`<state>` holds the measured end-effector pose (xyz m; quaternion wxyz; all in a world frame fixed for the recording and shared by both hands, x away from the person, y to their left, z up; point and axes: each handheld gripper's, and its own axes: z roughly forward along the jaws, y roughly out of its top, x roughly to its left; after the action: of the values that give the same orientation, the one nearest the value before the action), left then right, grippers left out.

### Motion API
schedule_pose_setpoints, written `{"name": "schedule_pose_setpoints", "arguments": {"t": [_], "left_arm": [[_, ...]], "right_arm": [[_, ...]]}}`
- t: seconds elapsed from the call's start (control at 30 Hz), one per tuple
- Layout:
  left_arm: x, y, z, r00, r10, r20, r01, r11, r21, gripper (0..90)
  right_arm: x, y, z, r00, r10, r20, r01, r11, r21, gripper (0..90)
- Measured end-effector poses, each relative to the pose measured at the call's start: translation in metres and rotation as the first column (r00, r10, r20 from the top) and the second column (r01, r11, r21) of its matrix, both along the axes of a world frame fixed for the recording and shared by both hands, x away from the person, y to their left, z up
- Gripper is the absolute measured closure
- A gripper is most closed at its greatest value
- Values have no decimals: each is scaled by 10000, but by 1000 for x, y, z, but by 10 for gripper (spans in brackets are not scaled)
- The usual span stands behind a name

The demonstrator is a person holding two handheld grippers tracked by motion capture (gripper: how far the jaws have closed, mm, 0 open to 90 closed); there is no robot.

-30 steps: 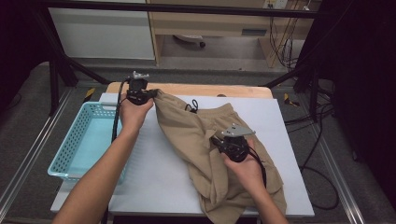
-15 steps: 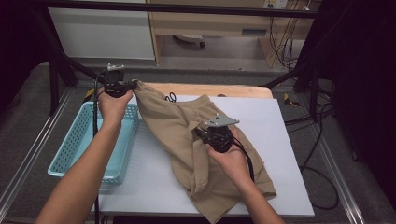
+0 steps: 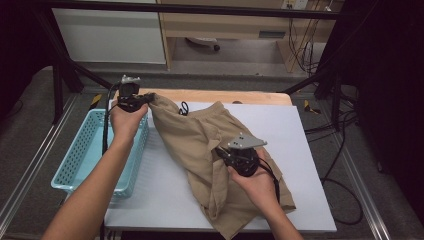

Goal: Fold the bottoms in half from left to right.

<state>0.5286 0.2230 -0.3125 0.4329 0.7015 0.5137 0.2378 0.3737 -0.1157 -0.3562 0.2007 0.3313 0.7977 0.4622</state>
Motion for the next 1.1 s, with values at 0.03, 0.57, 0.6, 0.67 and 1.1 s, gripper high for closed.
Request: {"name": "schedule_pose_setpoints", "arguments": {"t": [0.03, 0.57, 0.6, 0.67, 1.1], "left_arm": [[-1, -3, 0, 10000, -71, 6, 71, 10000, 17, 892], [-5, -64, -1, 9919, -1266, -20, 1267, 9919, 20, 891], [-4, -69, 1, 9912, -1327, 1, 1327, 9912, 17, 891], [-3, -78, 4, 9897, -1435, 17, 1435, 9896, -112, 891], [17, -120, -18, 9853, -1679, -310, 1673, 9857, -202, 891]], "right_arm": [[-4, -2, -1, 10000, -28, -35, 28, 10000, 46, 888], [-42, -43, -24, 9974, -597, -400, 596, 9982, -50, 889], [-44, -47, -23, 9970, -676, -374, 675, 9977, -30, 889], [-48, -56, -20, 9957, -860, -332, 862, 9963, 41, 889], [-51, -88, -47, 9833, -1751, -506, 1747, 9846, -115, 889]]}}
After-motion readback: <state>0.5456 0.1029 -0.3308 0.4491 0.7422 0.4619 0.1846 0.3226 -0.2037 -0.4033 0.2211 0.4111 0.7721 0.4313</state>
